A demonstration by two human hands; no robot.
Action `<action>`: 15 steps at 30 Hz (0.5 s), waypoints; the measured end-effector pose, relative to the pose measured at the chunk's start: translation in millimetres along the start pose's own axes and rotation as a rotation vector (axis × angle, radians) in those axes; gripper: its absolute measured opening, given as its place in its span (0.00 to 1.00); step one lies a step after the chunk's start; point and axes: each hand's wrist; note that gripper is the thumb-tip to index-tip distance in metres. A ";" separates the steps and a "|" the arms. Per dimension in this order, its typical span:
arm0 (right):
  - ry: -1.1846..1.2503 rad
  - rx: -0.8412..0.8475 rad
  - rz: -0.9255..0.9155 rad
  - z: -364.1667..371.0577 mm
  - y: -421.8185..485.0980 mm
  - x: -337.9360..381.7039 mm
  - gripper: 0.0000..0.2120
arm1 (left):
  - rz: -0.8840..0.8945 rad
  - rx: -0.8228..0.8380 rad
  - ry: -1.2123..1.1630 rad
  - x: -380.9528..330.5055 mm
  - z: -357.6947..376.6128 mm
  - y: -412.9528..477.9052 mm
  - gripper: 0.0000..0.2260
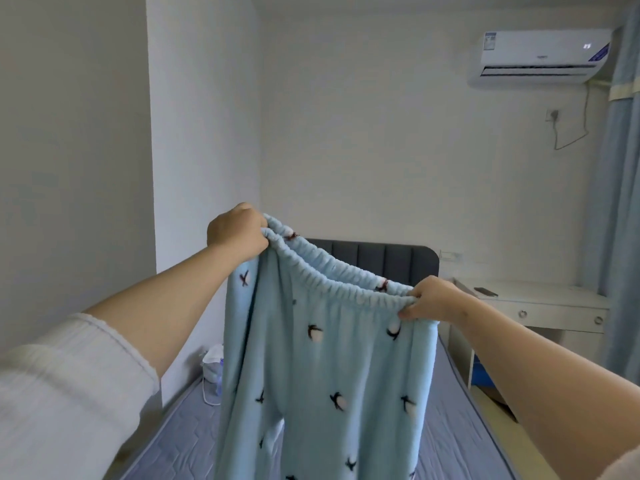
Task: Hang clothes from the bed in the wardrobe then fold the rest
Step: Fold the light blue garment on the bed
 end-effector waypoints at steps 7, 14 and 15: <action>0.502 -0.280 0.037 22.6 4.4 -23.8 0.10 | -0.126 0.529 -0.404 52.8 15.9 -16.7 0.09; 1.087 -0.002 0.086 18.3 -6.7 -25.6 0.04 | -0.294 0.811 -0.494 57.4 26.5 -18.7 0.11; 1.146 0.128 0.043 18.4 -11.5 -31.2 0.08 | -0.388 0.865 -0.577 62.4 24.6 -19.5 0.13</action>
Point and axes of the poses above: each hand's wrist, its own y-axis towards the middle knuckle, its own z-axis out of the palm, x = y × z, and after that the axes turned 11 degrees about -y, right-handed
